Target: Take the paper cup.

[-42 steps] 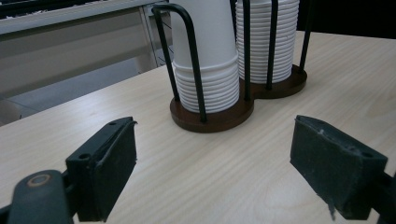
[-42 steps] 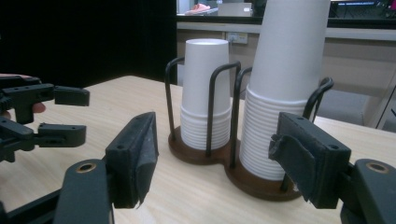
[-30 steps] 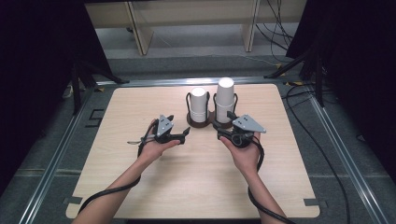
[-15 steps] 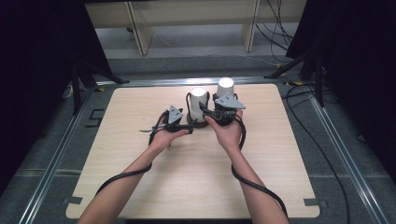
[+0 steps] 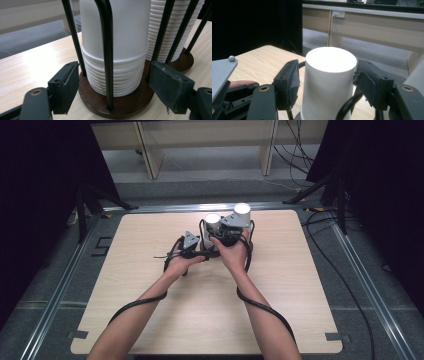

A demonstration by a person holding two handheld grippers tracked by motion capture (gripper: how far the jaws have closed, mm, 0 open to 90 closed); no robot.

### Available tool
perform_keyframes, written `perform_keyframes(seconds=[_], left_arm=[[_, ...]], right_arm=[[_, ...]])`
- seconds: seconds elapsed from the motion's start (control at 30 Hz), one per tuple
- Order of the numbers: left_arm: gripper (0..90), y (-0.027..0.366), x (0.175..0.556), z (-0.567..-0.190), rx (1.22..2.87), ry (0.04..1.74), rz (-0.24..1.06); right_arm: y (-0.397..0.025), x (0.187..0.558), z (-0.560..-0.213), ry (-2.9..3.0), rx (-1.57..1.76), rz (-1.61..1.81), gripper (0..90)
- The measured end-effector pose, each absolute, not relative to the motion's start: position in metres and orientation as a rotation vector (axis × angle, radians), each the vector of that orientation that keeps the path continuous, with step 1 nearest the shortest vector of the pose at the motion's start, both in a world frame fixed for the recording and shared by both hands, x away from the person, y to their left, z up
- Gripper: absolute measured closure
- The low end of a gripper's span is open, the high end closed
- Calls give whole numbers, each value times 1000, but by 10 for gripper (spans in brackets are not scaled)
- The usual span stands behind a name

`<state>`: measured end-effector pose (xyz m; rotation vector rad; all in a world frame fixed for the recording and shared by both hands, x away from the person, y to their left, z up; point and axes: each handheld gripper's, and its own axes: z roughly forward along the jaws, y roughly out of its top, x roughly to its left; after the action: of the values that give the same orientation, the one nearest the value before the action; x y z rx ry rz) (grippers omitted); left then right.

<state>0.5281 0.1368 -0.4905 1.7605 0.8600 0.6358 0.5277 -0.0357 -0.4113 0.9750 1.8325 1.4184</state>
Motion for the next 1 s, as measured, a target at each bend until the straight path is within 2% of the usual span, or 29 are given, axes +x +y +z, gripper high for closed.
perform_keyframes(seconds=[1.0], left_arm=[[244,123,542,-492,1795,873,632]], right_arm=[[-23,540,-416,1816,1069,1382,355]])
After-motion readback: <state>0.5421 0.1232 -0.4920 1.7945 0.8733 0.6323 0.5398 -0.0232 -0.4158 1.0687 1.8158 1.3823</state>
